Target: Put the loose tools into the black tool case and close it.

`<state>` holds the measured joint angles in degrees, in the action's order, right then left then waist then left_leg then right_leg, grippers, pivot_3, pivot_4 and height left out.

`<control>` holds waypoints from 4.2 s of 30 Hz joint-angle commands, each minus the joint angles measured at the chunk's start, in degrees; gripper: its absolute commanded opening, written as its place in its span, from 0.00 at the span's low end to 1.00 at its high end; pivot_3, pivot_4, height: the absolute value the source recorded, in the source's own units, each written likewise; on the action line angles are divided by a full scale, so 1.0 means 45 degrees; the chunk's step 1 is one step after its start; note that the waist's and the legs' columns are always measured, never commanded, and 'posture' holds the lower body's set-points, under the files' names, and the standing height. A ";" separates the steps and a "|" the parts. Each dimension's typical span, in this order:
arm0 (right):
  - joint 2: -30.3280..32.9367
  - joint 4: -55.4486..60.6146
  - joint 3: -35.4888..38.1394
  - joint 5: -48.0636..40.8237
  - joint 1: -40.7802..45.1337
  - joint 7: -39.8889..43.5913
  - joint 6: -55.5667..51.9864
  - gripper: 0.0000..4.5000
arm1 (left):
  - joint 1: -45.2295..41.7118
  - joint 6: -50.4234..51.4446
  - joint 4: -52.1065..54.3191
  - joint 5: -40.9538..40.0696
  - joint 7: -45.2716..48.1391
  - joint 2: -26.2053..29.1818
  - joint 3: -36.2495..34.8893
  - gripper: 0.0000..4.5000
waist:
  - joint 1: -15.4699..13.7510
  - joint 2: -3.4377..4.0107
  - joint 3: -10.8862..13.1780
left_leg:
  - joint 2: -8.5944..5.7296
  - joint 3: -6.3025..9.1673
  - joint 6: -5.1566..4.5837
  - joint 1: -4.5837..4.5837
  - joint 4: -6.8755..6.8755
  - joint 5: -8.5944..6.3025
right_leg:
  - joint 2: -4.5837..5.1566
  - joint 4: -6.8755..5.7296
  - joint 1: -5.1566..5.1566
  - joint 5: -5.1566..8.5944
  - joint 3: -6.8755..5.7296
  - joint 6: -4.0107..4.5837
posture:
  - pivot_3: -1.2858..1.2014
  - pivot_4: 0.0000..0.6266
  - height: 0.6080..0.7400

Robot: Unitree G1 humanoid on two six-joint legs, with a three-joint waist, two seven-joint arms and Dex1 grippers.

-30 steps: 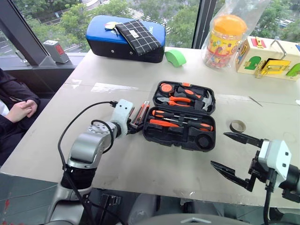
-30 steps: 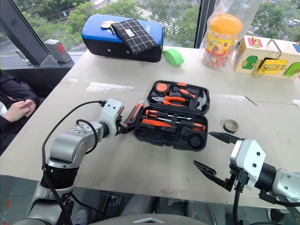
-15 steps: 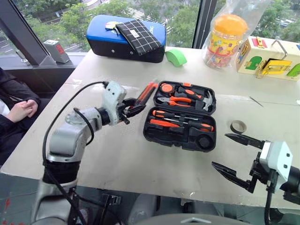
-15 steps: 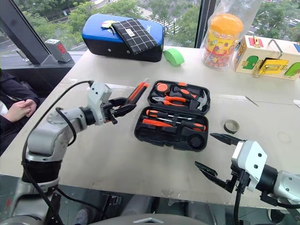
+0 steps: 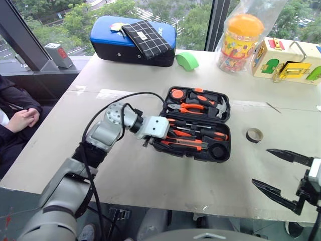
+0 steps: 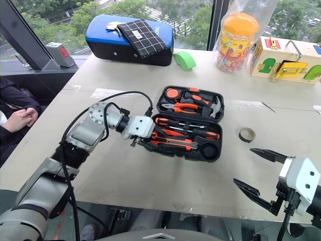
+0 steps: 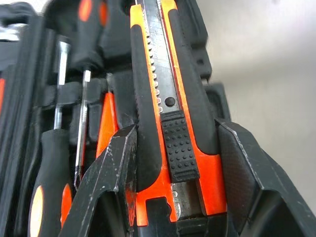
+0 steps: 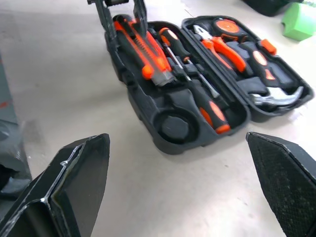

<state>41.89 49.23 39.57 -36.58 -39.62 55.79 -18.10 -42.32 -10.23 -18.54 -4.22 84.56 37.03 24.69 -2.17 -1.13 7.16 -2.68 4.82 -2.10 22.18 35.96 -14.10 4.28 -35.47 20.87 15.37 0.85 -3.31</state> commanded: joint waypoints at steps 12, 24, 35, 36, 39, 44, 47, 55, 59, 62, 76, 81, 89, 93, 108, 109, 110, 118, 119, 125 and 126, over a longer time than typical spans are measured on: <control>-0.0595 0.0947 0.0297 0.0074 -0.0419 -0.0428 0.0228 1.00 | -0.0465 -0.1116 -0.1529 0.0599 0.0454 -0.1105 0.0015 0.38 | 0.0009 -0.0003 -0.0002 | -0.0004 0.0004 -0.0011 -0.0007 0.0043 -0.0005 | -0.0015 -0.0028 -0.0014 -0.0023 -0.0008 -0.0050 | 0.52 0.24 1.00; -0.0497 0.0987 0.0119 0.0157 -0.0278 -0.0559 0.0157 1.00 | -0.0031 0.1255 0.0221 0.0326 0.0676 -0.0669 -0.0432 0.75 | 0.0156 -0.0006 -0.0003 | 0.0006 0.0004 -0.0017 -0.0022 0.0040 -0.0009 | -0.0049 -0.0049 -0.0018 -0.0023 -0.0015 -0.0054 | 0.52 0.24 1.00; -0.0380 0.0809 -0.0543 0.0387 0.0333 -0.0760 0.0101 1.00 | 0.1346 0.6661 0.2743 -0.2976 -0.0604 -0.1044 -0.2549 0.56 | 0.0302 0.0018 -0.0008 | 0.0010 -0.0004 -0.0018 -0.0053 0.0056 -0.0009 | -0.0043 -0.0072 -0.0040 -0.0021 -0.0010 -0.0056 | 0.52 0.24 1.00; -0.0364 0.0812 -0.0588 0.0392 0.0401 -0.0778 0.0075 1.00 | 0.1551 0.6569 0.2787 -0.2843 -0.0825 -0.1138 -0.2496 0.44 | 0.0300 0.0013 -0.0006 | 0.0009 -0.0004 -0.0018 -0.0050 0.0056 -0.0009 | -0.0041 -0.0072 -0.0039 -0.0021 -0.0003 -0.0056 | 0.52 0.24 1.00; -0.0352 0.0885 -0.0454 0.0300 0.0370 -0.0725 0.0032 1.00 | 0.2380 0.6095 0.2942 -0.2025 -0.2016 -0.1390 -0.2197 0.16 | 0.0284 0.0004 -0.0001 | 0.0011 0.0006 -0.0017 -0.0044 0.0057 -0.0009 | -0.0042 -0.0073 -0.0035 -0.0023 -0.0003 -0.0054 | 0.52 0.24 1.00; -0.0379 0.0944 -0.0458 0.0321 0.0270 -0.0735 0.0024 1.00 | 0.2733 0.5335 0.1227 0.0081 -0.3605 -0.1761 -0.0924 0.00 | 0.0109 -0.0021 -0.0049 | 0.0007 0.0008 -0.0015 -0.0046 0.0057 -0.0010 | -0.0025 -0.0072 -0.0040 -0.0023 -0.0002 -0.0052 | 0.52 0.24 1.00; -0.0395 0.1075 -0.0559 0.0315 0.0263 -0.0834 -0.0043 1.00 | 0.2667 0.4782 0.0686 0.0759 -0.3575 -0.1733 -0.0225 0.00 | -0.0022 0.0007 -0.0114 | -0.0003 -0.0006 -0.0016 -0.0057 0.0065 -0.0010 | -0.0006 -0.0067 -0.0053 0.0000 0.0015 -0.0012 | 0.52 0.24 1.00; -0.0410 0.1160 -0.0762 0.0331 0.0232 -0.0872 -0.0045 1.00 | 0.2183 0.4005 -0.0230 0.1799 -0.3404 -0.1760 0.0637 0.00 | -0.0078 0.0075 -0.0301 | -0.0004 -0.0009 -0.0018 -0.0060 0.0066 -0.0010 | 0.0012 -0.0068 -0.0060 0.0007 0.0017 -0.0003 | 0.52 0.24 1.00; -0.0441 0.1210 -0.0976 0.0383 0.0224 -0.0936 -0.0018 1.00 | 0.2006 0.1379 -0.1030 0.2740 -0.3569 -0.1401 0.1035 0.00 | -0.0042 0.0089 -0.0322 | -0.0002 -0.0010 -0.0018 -0.0062 0.0067 -0.0010 | 0.0013 -0.0068 -0.0058 0.0007 0.0021 -0.0003 | 0.52 0.24 1.00; -0.0436 0.1187 -0.1096 0.0415 0.0254 -0.0978 0.0002 1.00 | 0.2064 0.0557 -0.1413 0.2879 -0.3698 -0.1422 0.0978 0.00 | -0.0042 0.0102 -0.0326 | 0.0001 -0.0010 -0.0018 -0.0059 0.0066 -0.0011 | 0.0017 -0.0068 -0.0058 0.0007 0.0023 -0.0002 | 0.52 0.24 1.00; -0.0109 0.1144 -0.2676 0.0287 0.2379 -0.4578 -0.3475 1.00 | 0.3458 0.6014 0.4329 -0.4294 -0.2201 -0.0747 -0.3406 0.12 | 0.0263 0.0066 -0.0187 | 0.0017 0.0006 -0.0016 0.0133 0.0070 -0.0009 | -0.0005 -0.0072 0.0125 -0.0027 -0.0011 -0.0043 | 0.52 0.24 1.00; 0.1236 0.0248 -0.3213 -0.0318 0.4546 -0.5611 -0.6411 1.00 | 0.4102 0.8424 0.6865 -0.6228 -0.2367 0.0109 -0.4271 0.49 | 0.0289 0.0080 -0.0160 | 0.0010 0.0004 -0.0017 0.0126 0.0064 -0.0010 | -0.0002 -0.0064 0.0118 -0.0023 -0.0010 -0.0038 | 0.52 0.24 1.00; 0.2732 -0.3856 -0.7150 0.0792 1.0646 -0.6785 -1.0272 1.00 | 0.4731 1.0649 1.0244 -0.8297 -0.4337 0.0685 -0.5672 0.99 | 0.0296 0.0050 -0.0037 | 0.0015 0.0006 -0.0019 0.0081 0.0079 -0.0006 | -0.0019 -0.0050 0.0068 -0.0003 -0.0020 0.0013 | 0.52 0.24 1.00; 0.3014 -0.5936 -0.9542 0.1777 1.2970 -0.6021 -1.0538 1.00 | 0.4876 1.1279 1.1315 -0.8948 -0.5310 0.0811 -0.6065 0.99 | 0.0313 0.0048 -0.0031 | 0.0003 0.0003 -0.0018 0.0090 0.0070 -0.0006 | -0.0016 -0.0035 0.0069 -0.0016 -0.0022 -0.0009 | 0.52 0.24 1.00; 0.3491 -0.7353 -1.1685 0.2956 1.4589 -0.4082 -1.0870 0.01 | 0.7187 1.0174 1.2308 -0.8561 -0.6401 0.1060 -0.6510 1.00 | 0.0302 0.0056 -0.0025 | 0.0000 -0.0003 -0.0015 0.0085 0.0065 -0.0007 | -0.0013 -0.0031 0.0072 -0.0010 -0.0006 0.0010 | 0.52 0.24 1.00; 0.3545 -0.7245 -1.1619 0.3026 1.4502 -0.4037 -1.0792 0.01 | 0.7272 1.0110 1.2303 -0.8540 -0.6372 0.1088 -0.6508 1.00 | 0.0302 0.0059 -0.0023 | 0.0001 -0.0002 -0.0015 0.0085 0.0065 -0.0007 | -0.0013 -0.0031 0.0072 -0.0011 -0.0006 0.0010 | 0.52 0.24 1.00; 0.3610 -0.7100 -1.1505 0.3045 1.4417 -0.3975 -1.0745 0.01 | 0.7314 1.0061 1.2302 -0.8522 -0.6351 0.1117 -0.6499 1.00 | 0.0301 0.0060 -0.0022 | 0.0000 -0.0003 -0.0015 0.0085 0.0065 -0.0007 | -0.0012 -0.0031 0.0072 -0.0011 -0.0005 0.0010 | 0.52 0.24 1.00; 0.4382 -0.2580 -0.9582 -0.0520 1.4586 -0.1634 -1.2460 0.01 | 0.7677 0.9490 1.1603 -0.7803 -0.5520 0.1917 -0.6224 1.00 | 0.0387 0.0098 -0.0002 | 0.0010 0.0001 -0.0016 0.0086 0.0056 -0.0010 | -0.0016 -0.0032 0.0074 -0.0031 -0.0010 -0.0027 | 0.52 0.24 1.00; 0.4136 -0.2077 -0.9816 -0.0831 1.4861 -0.1703 -1.2782 0.01 | 0.7873 0.9297 1.1379 -0.7597 -0.5312 0.2092 -0.6266 1.00 | 0.0406 0.0094 -0.0004 | 0.0019 -0.0001 -0.0015 0.0081 0.0052 -0.0010 | -0.0025 -0.0032 0.0074 -0.0031 -0.0007 -0.0026 | 0.52 0.24 1.00; 0.3046 -0.1513 -1.2447 -0.0063 1.5622 -0.2720 -1.2878 0.01 | 0.8717 0.8961 1.1225 -0.7354 -0.4882 0.2796 -0.6854 1.00 | 0.0304 0.0062 -0.0002 | 0.0024 0.0002 -0.0015 0.0059 0.0026 -0.0010 | -0.0019 -0.0031 0.0073 -0.0006 -0.0008 0.0018 | 0.52 0.24 1.00; 0.3019 -0.1702 -1.2855 0.0210 1.5701 -0.2823 -1.2713 0.01 | 0.8848 0.8898 1.1238 -0.7376 -0.4732 0.2955 -0.6979 1.00 | 0.0286 0.0064 -0.0001 | 0.0010 0.0000 -0.0015 0.0077 0.0030 -0.0010 | 0.0000 -0.0022 0.0084 -0.0006 -0.0006 0.0019 | 0.52 0.24 1.00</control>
<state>54.89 41.97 -16.99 -38.07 30.16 44.03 -76.66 -2.58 31.43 30.55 -37.38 61.95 49.62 -4.64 -0.88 -0.85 7.15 -2.67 4.82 -2.16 22.55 36.10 -14.15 4.32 -35.51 21.25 15.34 0.82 -3.23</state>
